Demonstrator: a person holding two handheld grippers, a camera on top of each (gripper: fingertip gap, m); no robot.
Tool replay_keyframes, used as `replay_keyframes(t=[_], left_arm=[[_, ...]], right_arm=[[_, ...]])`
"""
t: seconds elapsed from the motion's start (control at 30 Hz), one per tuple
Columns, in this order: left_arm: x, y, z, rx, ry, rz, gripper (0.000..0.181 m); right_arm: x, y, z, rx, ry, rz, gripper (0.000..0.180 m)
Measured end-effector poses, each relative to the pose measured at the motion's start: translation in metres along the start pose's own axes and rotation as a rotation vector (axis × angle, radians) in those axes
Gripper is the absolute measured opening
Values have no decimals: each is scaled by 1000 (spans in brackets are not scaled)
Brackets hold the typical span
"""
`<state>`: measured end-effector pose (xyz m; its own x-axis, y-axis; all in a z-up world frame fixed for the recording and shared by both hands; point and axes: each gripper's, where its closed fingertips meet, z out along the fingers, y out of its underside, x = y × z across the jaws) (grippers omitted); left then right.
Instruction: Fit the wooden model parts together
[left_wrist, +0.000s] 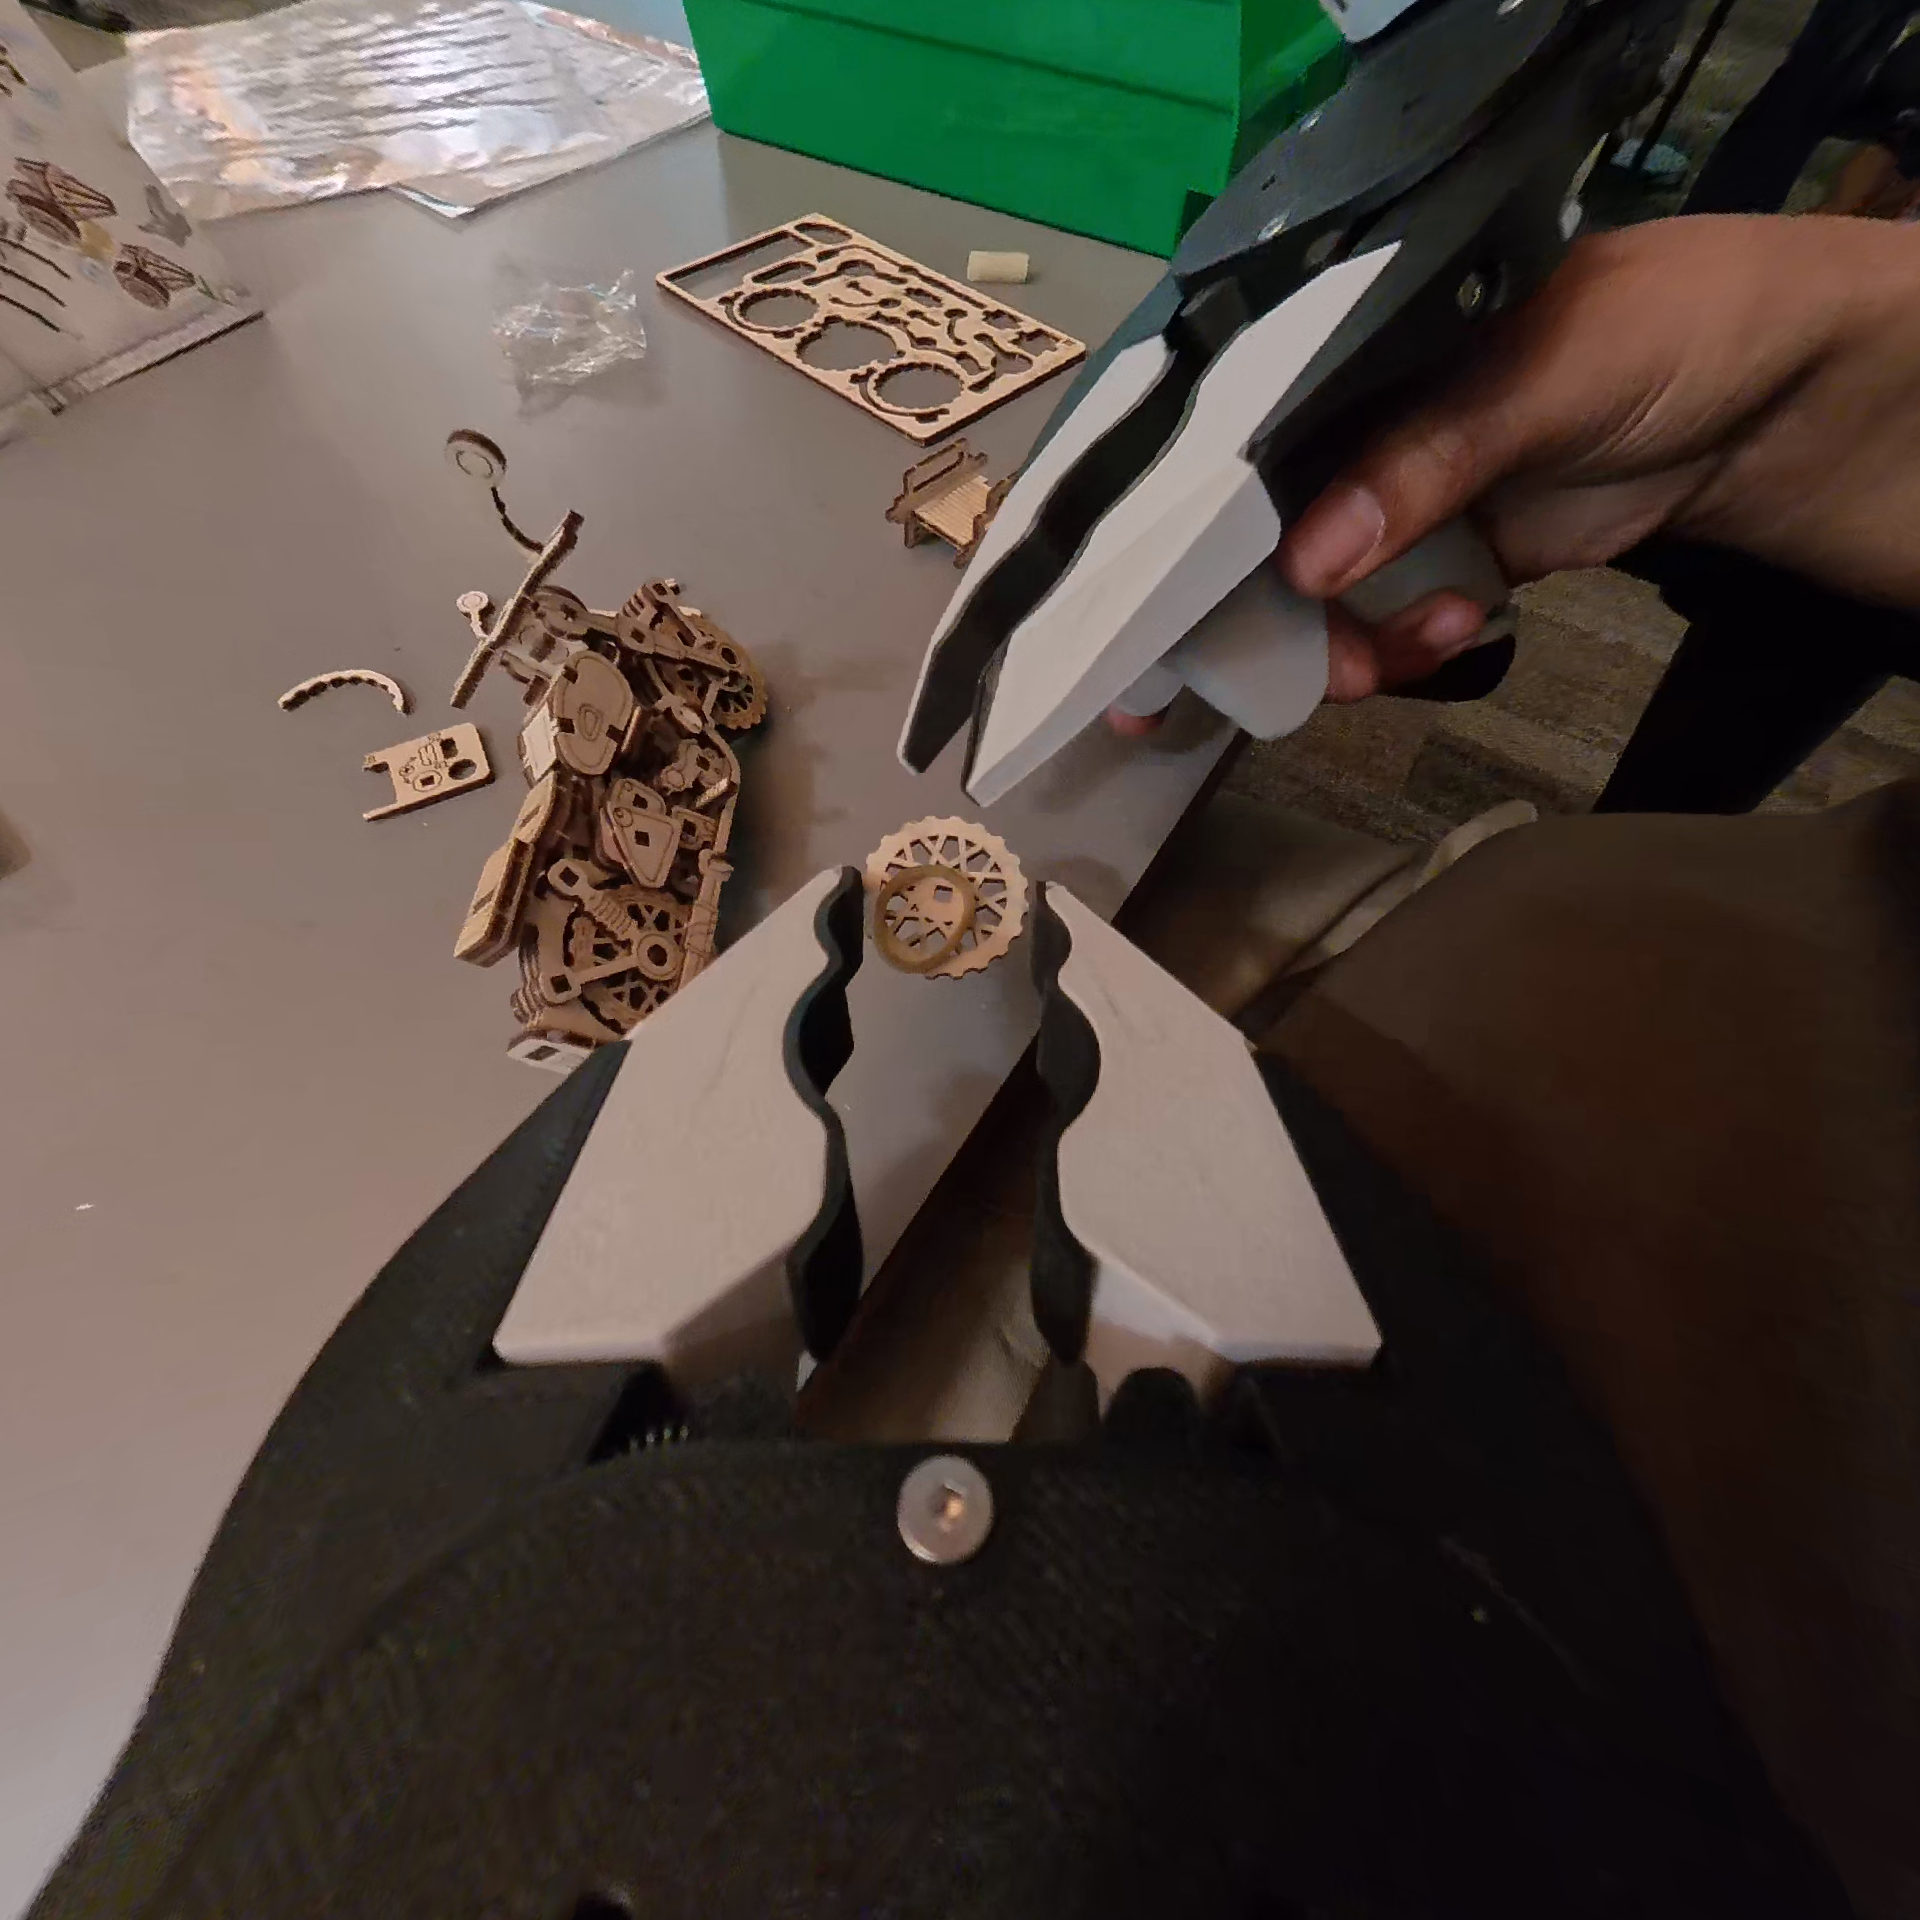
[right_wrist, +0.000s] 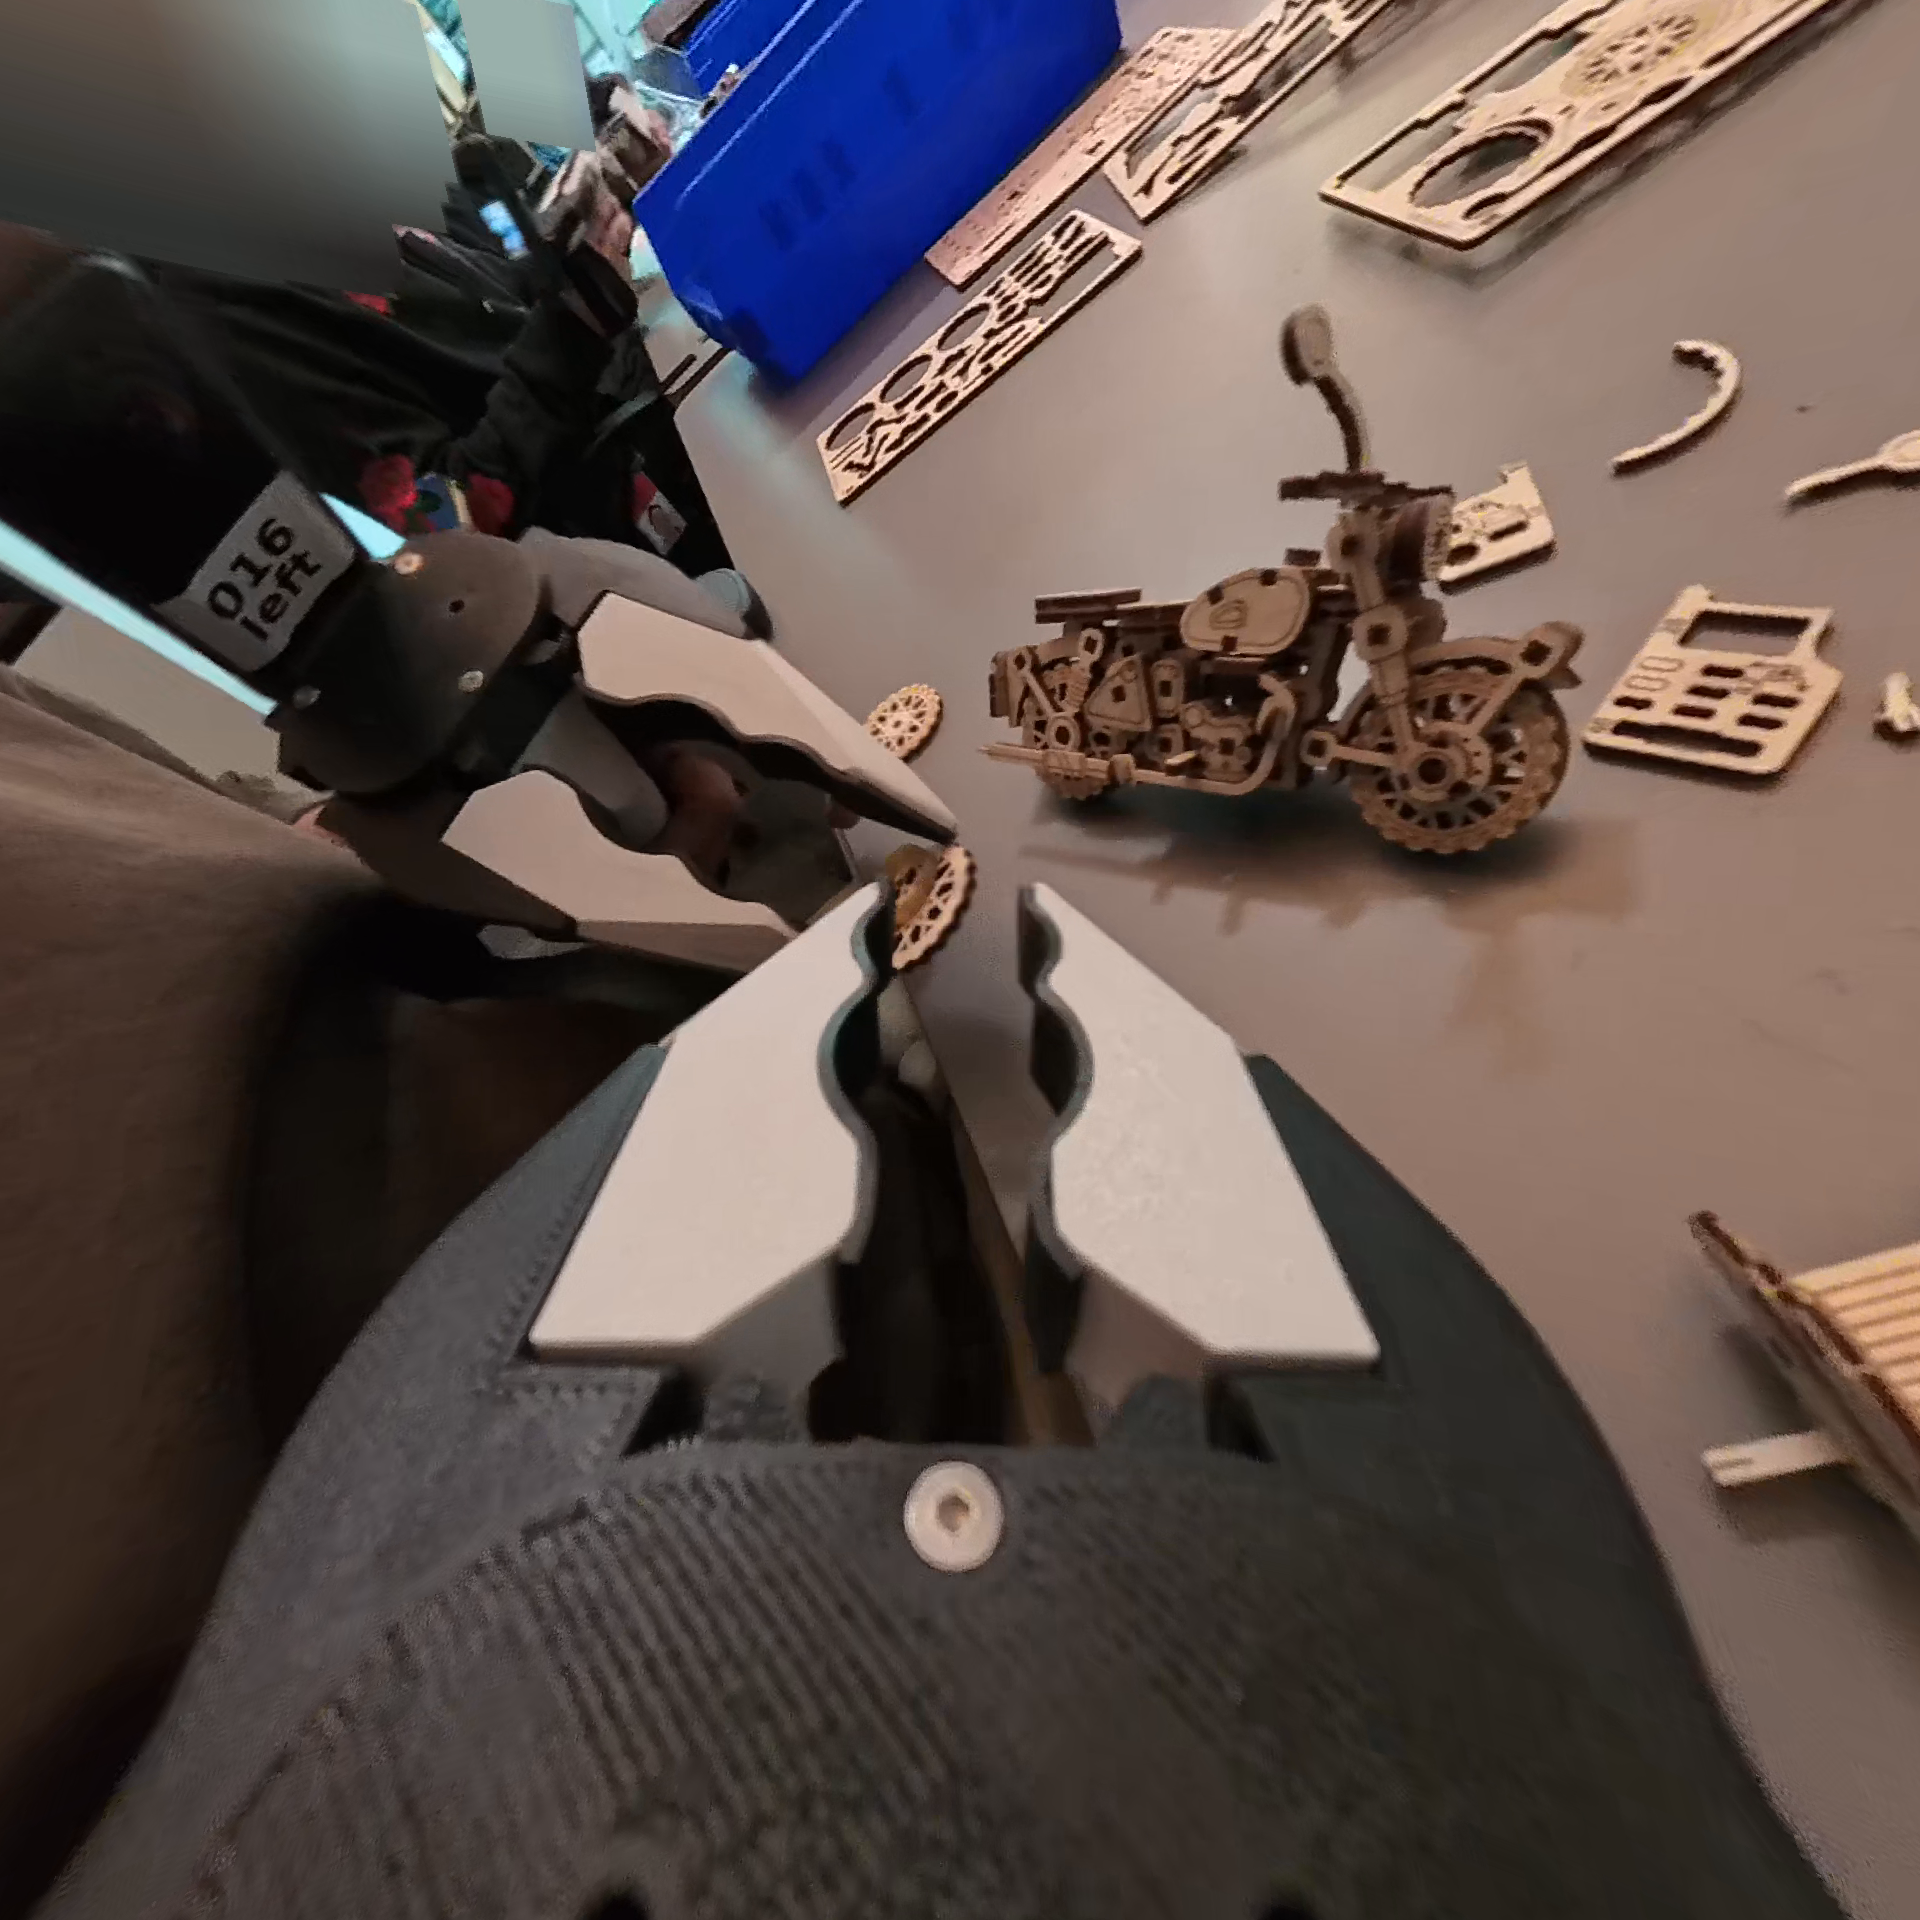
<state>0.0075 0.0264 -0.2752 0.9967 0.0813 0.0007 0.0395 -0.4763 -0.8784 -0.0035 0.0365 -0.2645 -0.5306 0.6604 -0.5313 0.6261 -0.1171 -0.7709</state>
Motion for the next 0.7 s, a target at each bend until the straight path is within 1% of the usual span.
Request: replay_keyframes(t=[0.1,0.2,0.3,0.4,0.5,0.53,0.57,0.6,0.7], left_arm=[[2,-1,0,1,-11,30,30],[3,-4,0,10,-24,61,30],[5,-5,0,10,-37,90,30],[6,-5,0,7,-50,118,30],[6,-3,0,-4,-57,132,30],[7,-2,1,-7,-51,133,22],[7,-3,0,1,-52,125,19],[6,-4,-1,10,-57,120,15],[4,-7,-2,22,-52,100,16]], right_arm=[[0,3,6,0,-9,52,32],[-5,8,13,-10,-44,104,32],[-5,9,16,-11,-42,112,27],[-6,7,16,-4,-45,103,15],[-5,7,15,-9,-34,81,10],[-3,7,14,-9,-16,74,10],[-1,6,13,-6,-5,64,10],[-1,6,11,-6,-3,59,4],[-6,6,12,-3,-47,84,4]])
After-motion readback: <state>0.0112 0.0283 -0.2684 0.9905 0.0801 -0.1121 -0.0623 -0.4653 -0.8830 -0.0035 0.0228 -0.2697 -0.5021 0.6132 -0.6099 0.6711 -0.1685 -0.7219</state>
